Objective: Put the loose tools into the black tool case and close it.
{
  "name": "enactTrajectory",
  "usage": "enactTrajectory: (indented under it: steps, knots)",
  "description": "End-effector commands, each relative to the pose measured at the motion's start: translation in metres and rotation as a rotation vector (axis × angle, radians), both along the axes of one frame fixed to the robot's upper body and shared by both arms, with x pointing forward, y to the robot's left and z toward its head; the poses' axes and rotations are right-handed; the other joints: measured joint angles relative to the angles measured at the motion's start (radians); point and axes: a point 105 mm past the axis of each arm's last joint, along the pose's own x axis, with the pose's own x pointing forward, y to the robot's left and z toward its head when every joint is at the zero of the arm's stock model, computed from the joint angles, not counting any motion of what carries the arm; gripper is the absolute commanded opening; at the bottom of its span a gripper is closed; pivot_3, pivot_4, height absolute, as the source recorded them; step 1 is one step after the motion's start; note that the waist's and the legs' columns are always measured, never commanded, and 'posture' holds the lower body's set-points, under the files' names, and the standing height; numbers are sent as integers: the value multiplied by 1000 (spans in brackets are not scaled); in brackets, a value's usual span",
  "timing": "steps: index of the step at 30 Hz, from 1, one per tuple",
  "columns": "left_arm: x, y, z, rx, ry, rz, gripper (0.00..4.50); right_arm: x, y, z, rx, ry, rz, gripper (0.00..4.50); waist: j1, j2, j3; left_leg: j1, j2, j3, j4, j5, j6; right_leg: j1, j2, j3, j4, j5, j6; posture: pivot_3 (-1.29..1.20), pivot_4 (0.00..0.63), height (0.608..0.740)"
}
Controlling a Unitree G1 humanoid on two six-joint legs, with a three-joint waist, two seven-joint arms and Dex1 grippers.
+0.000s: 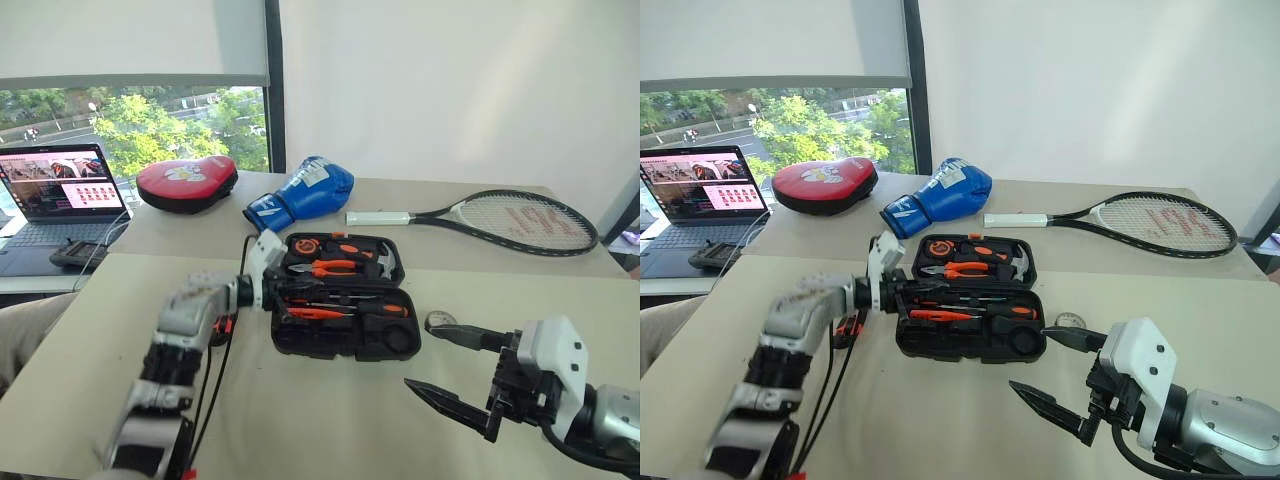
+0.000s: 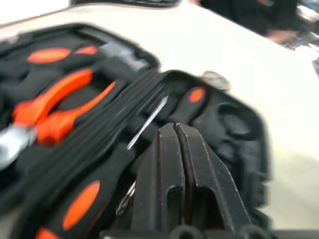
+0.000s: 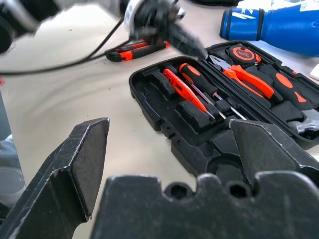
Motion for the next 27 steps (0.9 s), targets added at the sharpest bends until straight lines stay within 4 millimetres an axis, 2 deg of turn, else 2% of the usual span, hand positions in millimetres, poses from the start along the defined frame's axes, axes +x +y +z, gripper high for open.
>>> enactTrajectory:
  steps: [1, 9, 14, 20, 23, 27]
  knots:
    - [-4, -2, 10, 5, -96, 26, 113, -3, 1, 8, -3, -44, 5, 4500, 1, 0, 0, 0, 0, 0, 0, 0, 0, 0, 0, 0, 0, 0, 0, 0, 150, 740]
    - [5, 0, -43, 200, -72, 103, 113, -4, 0, 9, -9, -44, -1, 4500, 15, 1, -1, 2, 0, -1, 0, -3, 6, 1, -3, -1, -1, 2, -3, 0, 150, 740]
    - [14, -8, -57, 262, -76, 114, 113, -5, 0, 9, -15, -41, -4, 4500, 20, 9, -5, 12, 0, -1, -2, -5, 8, 13, -4, -2, -3, 1, -3, 0, 150, 740]
    - [20, -11, -64, 332, -53, 88, 113, -6, 0, 10, -20, -35, -2, 4500, 18, 11, -10, 14, 0, -1, -2, -5, 9, 15, -4, -2, -4, 1, -2, 0, 150, 740]
    - [20, -13, -61, 341, -76, 39, 113, -6, 1, 9, -21, -32, 1, 4500, 15, 13, -11, 14, 0, -1, -2, -5, 9, 14, -4, -2, -3, 1, -1, 0, 150, 740]
    - [13, -24, -6, -6, -90, -34, 113, -6, 1, 9, -20, -31, 2, 4500, 14, 13, -11, 11, 0, -1, -3, -6, 9, 11, -4, -2, -3, 1, -1, 0, 150, 740]
